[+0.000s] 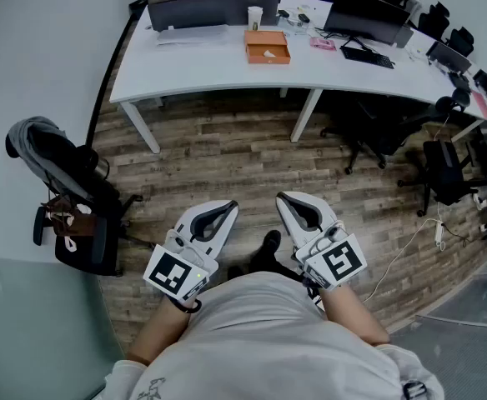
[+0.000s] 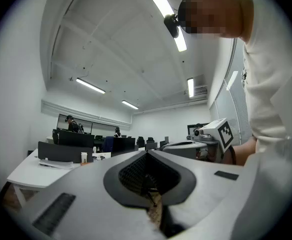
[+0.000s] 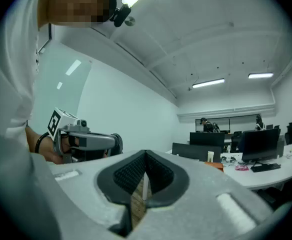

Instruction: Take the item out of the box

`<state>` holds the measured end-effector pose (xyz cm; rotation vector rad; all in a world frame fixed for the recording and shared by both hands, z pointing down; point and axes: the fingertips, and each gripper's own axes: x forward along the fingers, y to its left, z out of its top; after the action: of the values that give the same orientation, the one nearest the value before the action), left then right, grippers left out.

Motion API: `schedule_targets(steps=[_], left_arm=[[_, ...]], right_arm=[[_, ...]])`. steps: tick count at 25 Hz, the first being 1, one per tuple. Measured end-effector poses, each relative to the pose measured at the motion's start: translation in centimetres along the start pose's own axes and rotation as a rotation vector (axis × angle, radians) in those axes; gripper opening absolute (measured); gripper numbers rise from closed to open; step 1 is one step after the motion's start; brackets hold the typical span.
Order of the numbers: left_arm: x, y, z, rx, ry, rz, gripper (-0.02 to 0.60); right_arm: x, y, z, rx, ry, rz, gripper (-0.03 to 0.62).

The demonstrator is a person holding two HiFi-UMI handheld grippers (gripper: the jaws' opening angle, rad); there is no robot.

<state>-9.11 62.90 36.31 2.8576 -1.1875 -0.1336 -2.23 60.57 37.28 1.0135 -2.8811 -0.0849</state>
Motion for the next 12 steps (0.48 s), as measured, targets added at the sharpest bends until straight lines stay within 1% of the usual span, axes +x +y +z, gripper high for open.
schedule_targets(steps=[2,7,12], left_arm=[[0.7,0.3,-0.3,-0.001,0.003,0.000,-0.002],[3.0,1.1,-0.9,-0.004,0.014,0.007,-0.002],[6.1,3.0,-1.9,-0.011,0.038,0.024,-0.002]], right_arm=[[0.3,-0.5,-0.1,0.014,0.003,0.003,0.003],[0.4,-3.2,-0.9,0.007,0.000,0.002,0.003],[0.7,-7.4,-2.0,0.020,0.017,-0.008,0.003]])
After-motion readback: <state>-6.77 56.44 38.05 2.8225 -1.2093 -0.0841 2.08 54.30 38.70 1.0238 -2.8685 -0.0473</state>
